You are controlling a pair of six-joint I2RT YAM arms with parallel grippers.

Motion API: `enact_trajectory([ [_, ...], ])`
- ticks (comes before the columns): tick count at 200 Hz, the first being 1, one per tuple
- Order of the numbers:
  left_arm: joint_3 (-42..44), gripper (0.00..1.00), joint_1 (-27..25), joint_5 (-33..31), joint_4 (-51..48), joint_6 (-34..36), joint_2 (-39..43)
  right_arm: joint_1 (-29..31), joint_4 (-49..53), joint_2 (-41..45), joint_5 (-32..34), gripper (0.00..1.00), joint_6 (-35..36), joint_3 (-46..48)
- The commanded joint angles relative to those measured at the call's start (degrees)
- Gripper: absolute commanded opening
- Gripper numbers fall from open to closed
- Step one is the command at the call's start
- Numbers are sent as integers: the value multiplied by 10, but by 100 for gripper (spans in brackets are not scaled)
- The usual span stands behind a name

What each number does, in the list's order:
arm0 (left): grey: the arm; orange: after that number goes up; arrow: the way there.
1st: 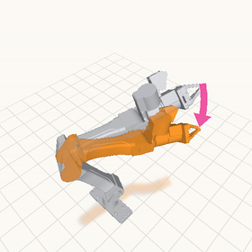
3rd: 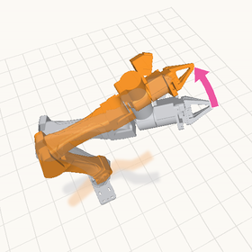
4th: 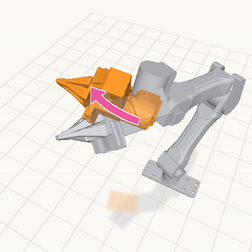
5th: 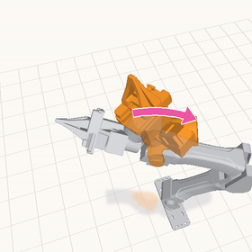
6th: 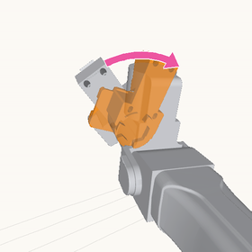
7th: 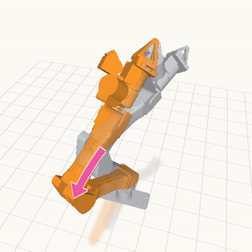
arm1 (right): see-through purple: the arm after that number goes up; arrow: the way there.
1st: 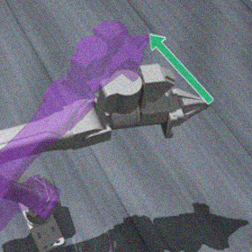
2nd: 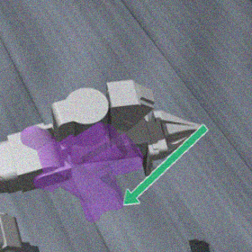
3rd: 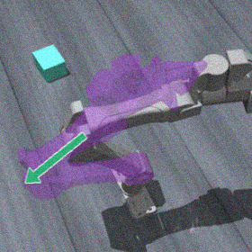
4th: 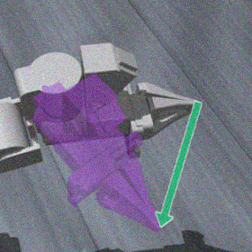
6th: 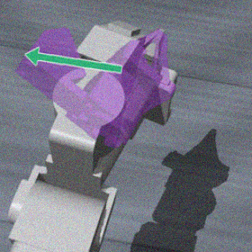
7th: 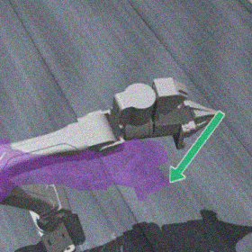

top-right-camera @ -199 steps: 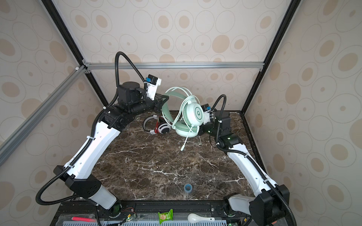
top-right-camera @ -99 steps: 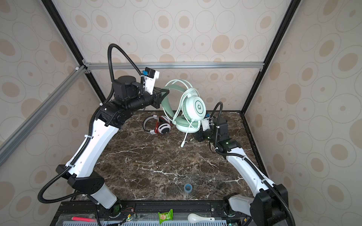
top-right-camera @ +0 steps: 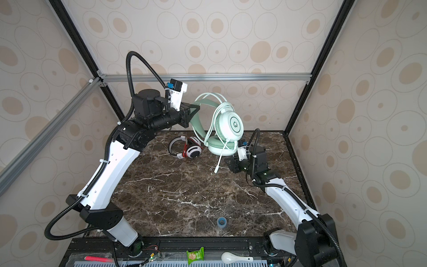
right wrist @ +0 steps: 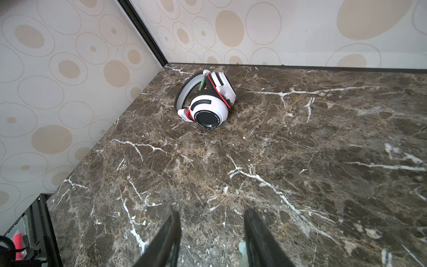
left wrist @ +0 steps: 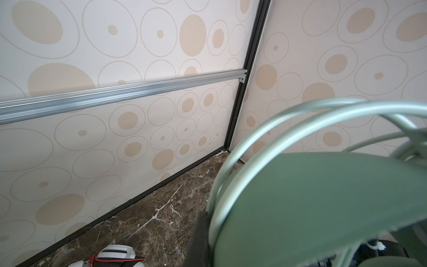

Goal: Wrap the headphones
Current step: 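Lower the right gripper to the dangling cable end below the earcups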

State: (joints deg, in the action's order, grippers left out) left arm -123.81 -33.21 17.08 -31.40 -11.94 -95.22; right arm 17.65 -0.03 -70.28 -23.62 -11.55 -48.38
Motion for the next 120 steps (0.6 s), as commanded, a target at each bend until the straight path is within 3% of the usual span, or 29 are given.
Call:
enact_trajectory([
  [1,-22,0,3,18,61,-42,12,-2,-14,0,5,45,-7,10],
  [33,-13,0,3,23,79,-54,16,-2,-9,1,12,37,-3,20],
  [87,-21,0,3,25,77,-58,14,-2,-32,-14,7,37,-13,36],
  [120,-21,0,3,25,78,-60,13,-2,-37,-24,6,31,-14,34],
])
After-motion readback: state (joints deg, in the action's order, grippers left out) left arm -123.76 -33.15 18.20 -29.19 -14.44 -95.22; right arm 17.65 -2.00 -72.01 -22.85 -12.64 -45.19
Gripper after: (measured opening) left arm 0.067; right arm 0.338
